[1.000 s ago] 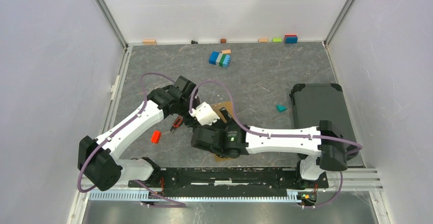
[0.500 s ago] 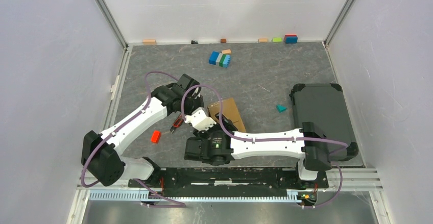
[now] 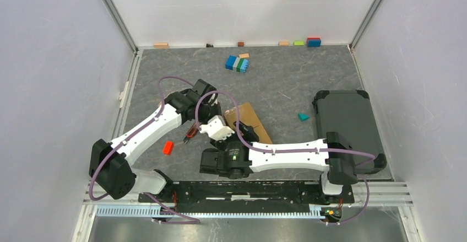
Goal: Unpack the express box
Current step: Open the express box at the center of the board.
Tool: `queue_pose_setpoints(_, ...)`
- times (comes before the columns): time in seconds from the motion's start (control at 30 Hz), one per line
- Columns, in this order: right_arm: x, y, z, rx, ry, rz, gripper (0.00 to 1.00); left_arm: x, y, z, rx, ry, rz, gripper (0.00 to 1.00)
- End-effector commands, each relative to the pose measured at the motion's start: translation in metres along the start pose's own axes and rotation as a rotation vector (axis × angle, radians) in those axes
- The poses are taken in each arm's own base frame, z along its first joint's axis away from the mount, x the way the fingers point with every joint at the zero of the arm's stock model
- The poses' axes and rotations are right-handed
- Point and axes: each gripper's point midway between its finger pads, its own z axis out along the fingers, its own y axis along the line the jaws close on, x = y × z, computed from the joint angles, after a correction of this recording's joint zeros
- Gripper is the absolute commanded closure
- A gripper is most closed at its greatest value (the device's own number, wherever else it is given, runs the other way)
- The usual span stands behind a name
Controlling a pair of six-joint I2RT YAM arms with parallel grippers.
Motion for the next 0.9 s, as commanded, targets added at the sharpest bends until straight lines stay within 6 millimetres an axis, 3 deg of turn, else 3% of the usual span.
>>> queue_pose_setpoints(0.0, -0.012, -0.072, 0.009, 0.199, -0.050, -0.064, 0.21, 0.015, 0.052, 0.008, -0.198, 0.062, 0.040, 0.98)
queue_pose_setpoints(0.3, -0.031, -0.111, 0.007, 0.267, -0.080, -0.022, 0.20, 0.013, 0.052, 0.011, -0.205, 0.068, 0.038, 0.98)
queue_pose_setpoints(0.4, -0.026, -0.123, 0.016, 0.269, -0.037, 0.014, 0.17, 0.011, 0.048, 0.014, -0.188, 0.066, 0.036, 0.98)
queue_pose_setpoints(0.5, -0.016, -0.131, 0.025, 0.164, 0.006, 0.095, 0.16, 0.006, 0.040, 0.013, -0.166, 0.053, 0.037, 0.98)
queue_pose_setpoints(0.6, -0.019, -0.118, 0.033, -0.136, -0.045, 0.247, 0.10, 0.000, 0.029, 0.009, -0.134, 0.029, 0.052, 0.98)
queue_pose_setpoints(0.73, -0.018, -0.111, 0.044, -0.371, -0.060, 0.373, 0.06, -0.016, 0.009, -0.001, -0.090, -0.023, 0.104, 0.98)
queue_pose_setpoints(0.87, -0.017, -0.083, 0.036, -0.586, -0.076, 0.423, 0.05, -0.027, -0.014, -0.009, -0.021, -0.061, 0.158, 0.98)
